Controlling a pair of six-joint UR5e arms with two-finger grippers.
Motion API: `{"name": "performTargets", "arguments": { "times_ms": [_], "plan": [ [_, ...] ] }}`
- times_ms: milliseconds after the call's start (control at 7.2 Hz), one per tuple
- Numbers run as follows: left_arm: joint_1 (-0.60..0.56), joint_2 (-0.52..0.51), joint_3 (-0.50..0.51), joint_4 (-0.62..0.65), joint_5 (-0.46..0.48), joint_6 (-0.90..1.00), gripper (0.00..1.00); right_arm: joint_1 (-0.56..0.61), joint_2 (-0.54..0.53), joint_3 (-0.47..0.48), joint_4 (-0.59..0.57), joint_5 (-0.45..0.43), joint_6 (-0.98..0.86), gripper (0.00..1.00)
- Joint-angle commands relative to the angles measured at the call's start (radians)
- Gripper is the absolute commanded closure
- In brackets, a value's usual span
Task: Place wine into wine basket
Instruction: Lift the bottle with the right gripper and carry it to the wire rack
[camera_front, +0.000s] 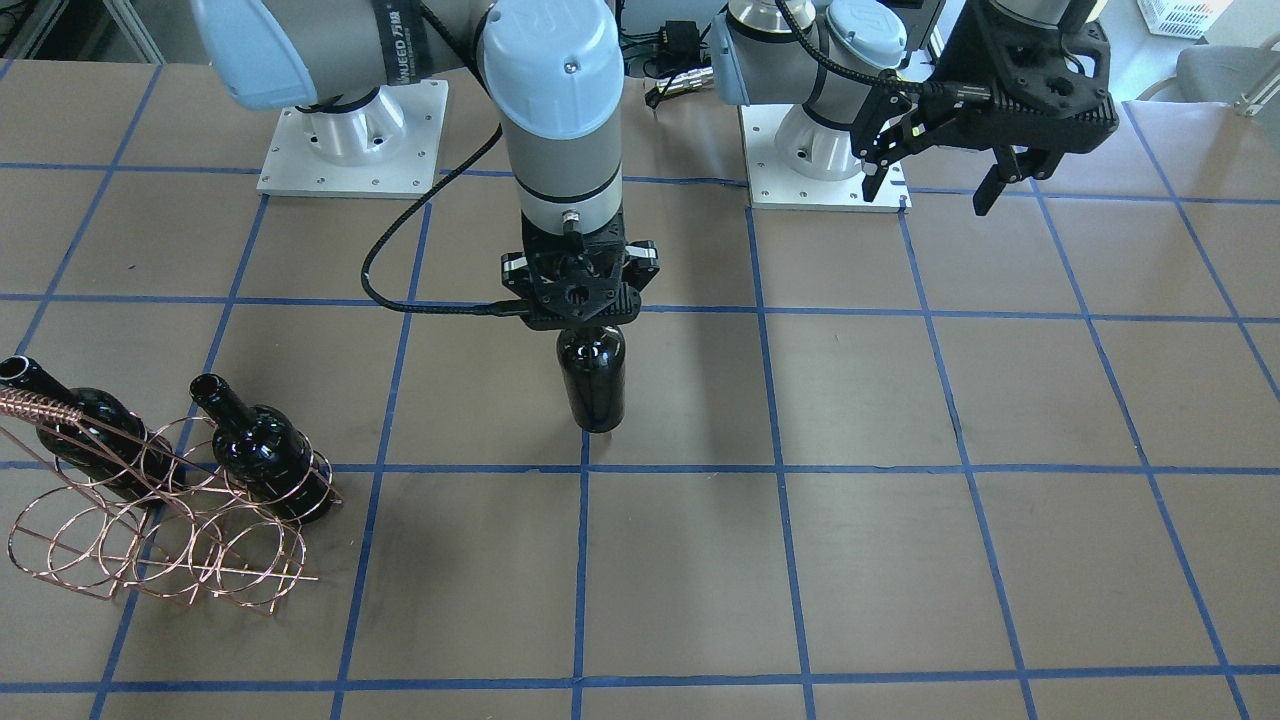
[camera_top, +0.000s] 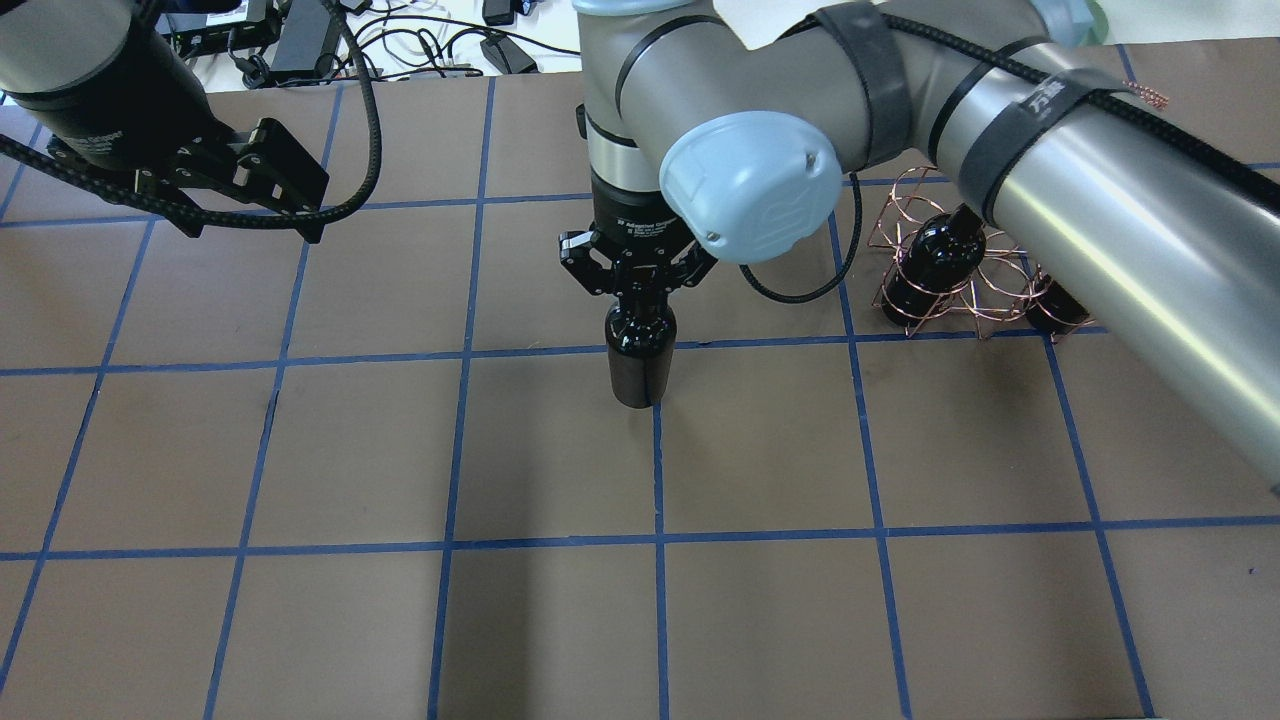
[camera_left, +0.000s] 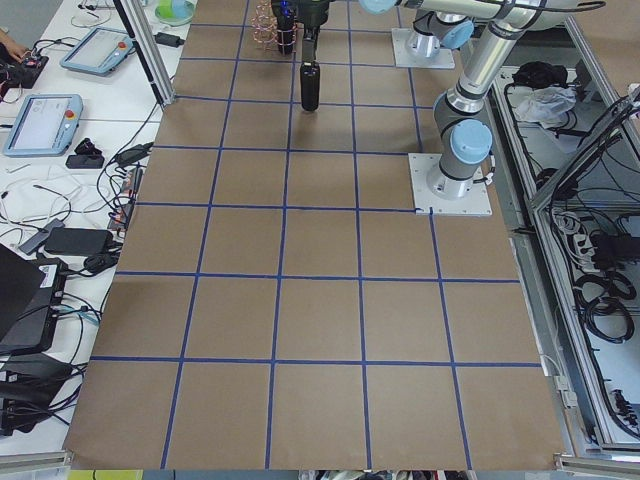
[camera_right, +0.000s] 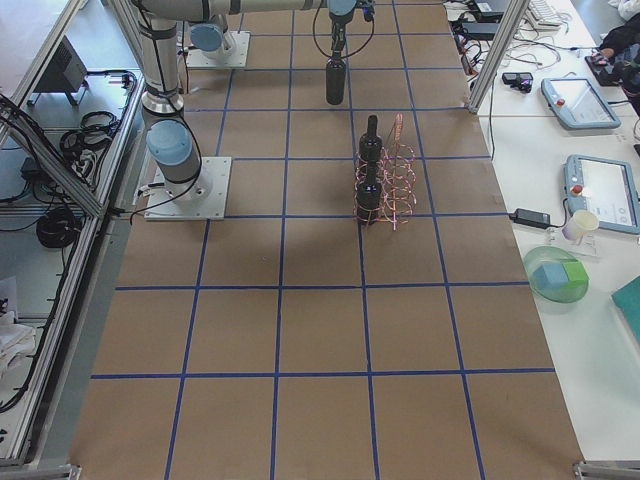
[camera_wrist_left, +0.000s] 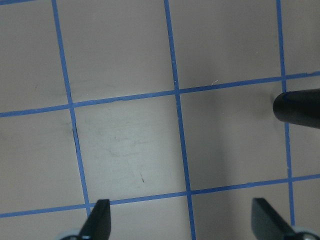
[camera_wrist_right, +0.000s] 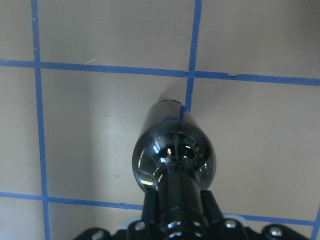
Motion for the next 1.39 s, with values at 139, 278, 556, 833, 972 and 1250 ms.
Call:
{"name": "performTargets", "arguments": {
  "times_ms": [139,278,556,833,972,1250],
  "plan": [
    [0.000,0.001,0.000,-0.001,0.002,0.002,0.00,-0.180,-0.130,-0.016,0.232,-0.041,-0.169,1.00],
    [0.000,0.001,0.000,-0.001,0.000,0.002,0.00,-0.263,-0.175,-0.016,0.298,-0.082,-0.258,1.00],
    [0.000,0.003,-0.006,-0.001,0.002,0.000,0.00,-0.378,-0.215,-0.018,0.374,-0.145,-0.420,1.00],
    [0.000,0.004,-0.006,-0.001,0.000,0.002,0.00,-0.488,-0.217,-0.028,0.369,-0.211,-0.584,1.00],
    [0.000,0.004,-0.006,-0.001,-0.003,0.002,0.00,-0.538,-0.223,-0.056,0.371,-0.225,-0.645,1.00],
    [0.000,0.006,-0.008,-0.001,-0.002,0.002,0.00,-0.599,-0.212,-0.064,0.295,-0.219,-0.779,1.00]
  ]
}}
